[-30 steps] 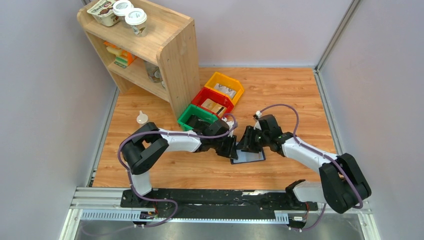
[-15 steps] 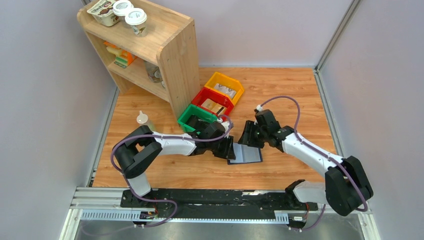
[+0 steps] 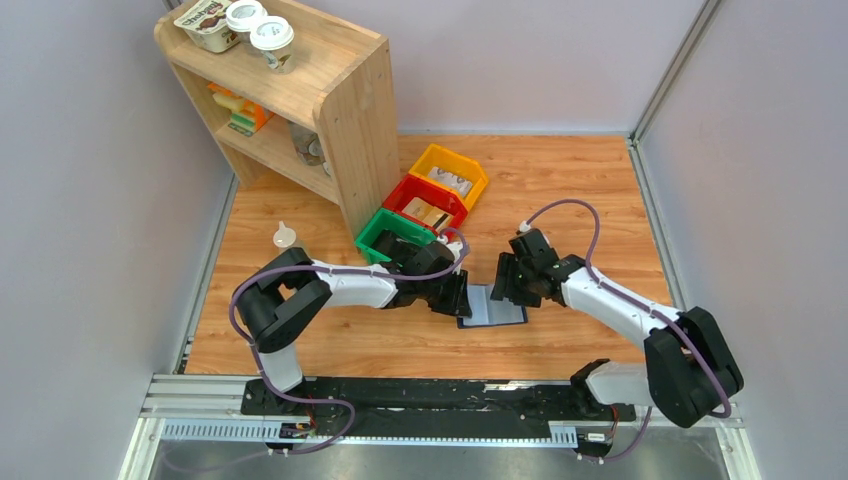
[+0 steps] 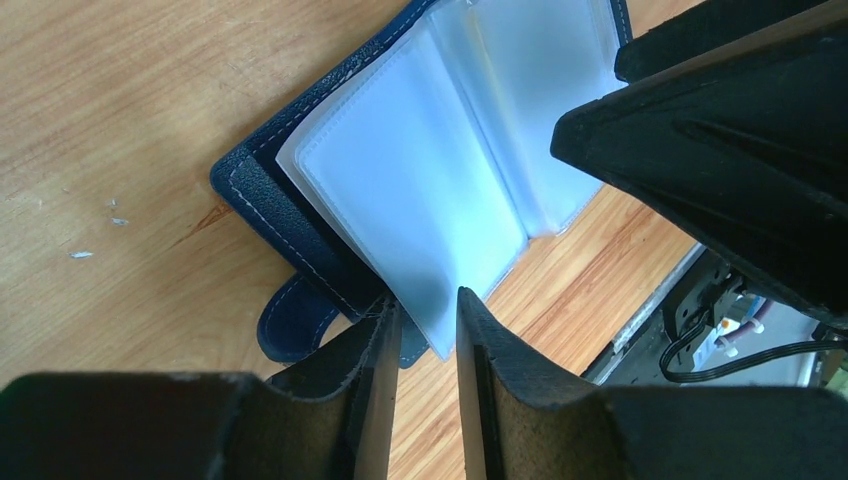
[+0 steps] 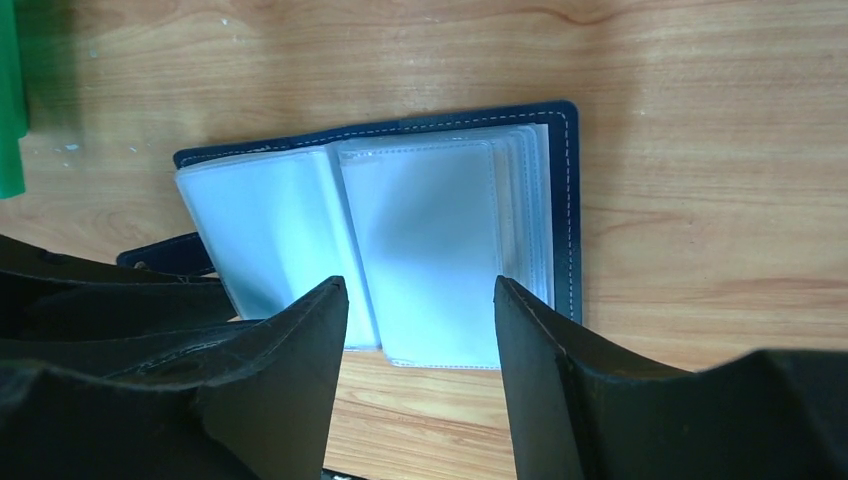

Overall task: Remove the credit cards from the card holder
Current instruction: Remove the credit card from the card holder.

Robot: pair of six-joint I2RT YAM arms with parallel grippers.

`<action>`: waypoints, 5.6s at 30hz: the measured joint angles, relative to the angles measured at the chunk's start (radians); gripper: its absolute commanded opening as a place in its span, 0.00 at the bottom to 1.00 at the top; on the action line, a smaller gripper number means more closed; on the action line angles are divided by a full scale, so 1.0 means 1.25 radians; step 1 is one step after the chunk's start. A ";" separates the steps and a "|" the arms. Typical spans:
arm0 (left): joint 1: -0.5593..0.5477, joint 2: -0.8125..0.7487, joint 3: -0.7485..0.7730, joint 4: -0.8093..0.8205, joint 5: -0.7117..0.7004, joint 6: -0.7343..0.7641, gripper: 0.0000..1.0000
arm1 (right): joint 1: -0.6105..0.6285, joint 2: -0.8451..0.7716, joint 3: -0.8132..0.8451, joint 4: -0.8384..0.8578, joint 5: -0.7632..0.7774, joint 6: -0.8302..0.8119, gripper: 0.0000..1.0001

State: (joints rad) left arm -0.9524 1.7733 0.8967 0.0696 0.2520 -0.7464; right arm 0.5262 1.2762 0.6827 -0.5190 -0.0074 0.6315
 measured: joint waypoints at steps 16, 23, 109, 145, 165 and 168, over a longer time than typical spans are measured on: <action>0.007 0.012 0.006 -0.004 0.020 0.000 0.25 | 0.006 0.034 -0.011 0.034 -0.039 0.003 0.53; 0.011 0.020 0.008 0.005 0.039 0.000 0.24 | 0.013 0.051 -0.022 0.085 -0.112 0.027 0.47; 0.027 0.062 0.036 0.163 0.008 -0.219 0.54 | -0.244 -0.072 -0.130 0.122 -0.316 -0.070 0.12; 0.020 0.110 0.063 0.196 0.022 -0.285 0.41 | -0.251 -0.037 -0.172 0.172 -0.287 -0.042 0.11; 0.027 0.126 0.043 0.330 0.028 -0.303 0.29 | -0.258 -0.029 -0.172 0.175 -0.288 -0.043 0.11; 0.031 0.132 0.043 0.351 0.043 -0.303 0.29 | -0.260 -0.027 -0.172 0.177 -0.291 -0.043 0.11</action>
State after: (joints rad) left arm -0.9138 1.9385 0.9504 0.5087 0.3054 -1.1248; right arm 0.2012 1.2423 0.4683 -0.2977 -0.3717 0.5774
